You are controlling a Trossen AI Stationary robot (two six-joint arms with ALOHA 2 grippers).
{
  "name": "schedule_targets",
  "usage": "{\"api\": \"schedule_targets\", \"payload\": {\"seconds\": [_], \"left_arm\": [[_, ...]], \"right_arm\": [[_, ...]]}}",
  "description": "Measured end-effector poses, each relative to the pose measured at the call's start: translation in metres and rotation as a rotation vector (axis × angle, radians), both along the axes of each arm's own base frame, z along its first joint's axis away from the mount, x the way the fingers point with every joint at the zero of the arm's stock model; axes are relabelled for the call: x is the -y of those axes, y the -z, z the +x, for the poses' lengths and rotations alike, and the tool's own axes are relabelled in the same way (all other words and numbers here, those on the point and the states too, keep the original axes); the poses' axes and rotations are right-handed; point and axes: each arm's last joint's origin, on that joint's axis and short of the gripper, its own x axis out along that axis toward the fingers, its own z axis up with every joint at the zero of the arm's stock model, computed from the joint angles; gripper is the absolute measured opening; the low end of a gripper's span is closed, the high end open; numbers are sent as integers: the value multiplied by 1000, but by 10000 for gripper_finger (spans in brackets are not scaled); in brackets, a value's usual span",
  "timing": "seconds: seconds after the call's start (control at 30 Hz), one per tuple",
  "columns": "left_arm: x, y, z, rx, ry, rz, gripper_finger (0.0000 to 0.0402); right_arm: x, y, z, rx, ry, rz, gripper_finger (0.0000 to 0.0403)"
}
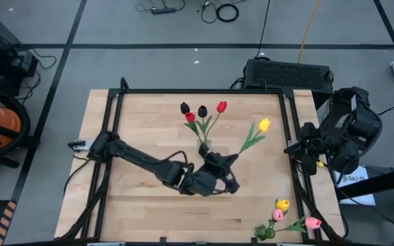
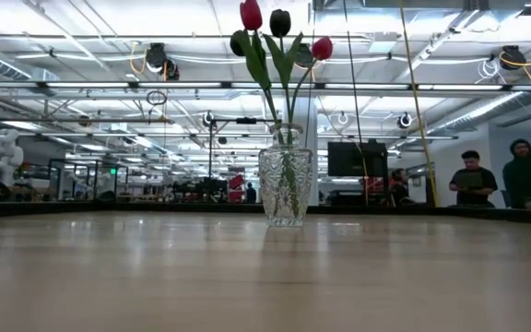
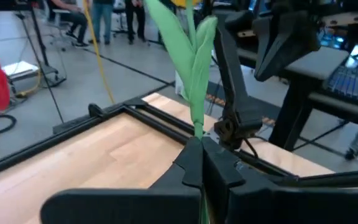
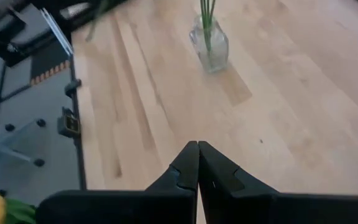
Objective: Sort flowers into vase by color
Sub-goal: Put the yellow flower into the green vase
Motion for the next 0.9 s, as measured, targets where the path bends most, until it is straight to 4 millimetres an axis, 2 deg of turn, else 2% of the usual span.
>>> {"api": "schedule_targets", "payload": {"seconds": [0.13,0.37,0.6,0.73,0.83,0.9], "left_arm": [[13,13,-3,45,-19,-2,0],[32,38,-13,274,42,-49,0],[57,34,-50,693,316,57,0],[76,36,-55,675,486,246,0],[83,36,-51,645,613,296,0],[83,35,-50,636,621,301,0]], "right_arm": [[-1,9,0,-35,1,-28,0],[0,15,-3,-109,-33,-23,0],[2,16,-8,-205,-144,7,0],[4,15,-9,-201,-169,-9,0],[4,15,-9,-191,-163,-11,0],[4,15,-9,-190,-161,-8,0]]}}
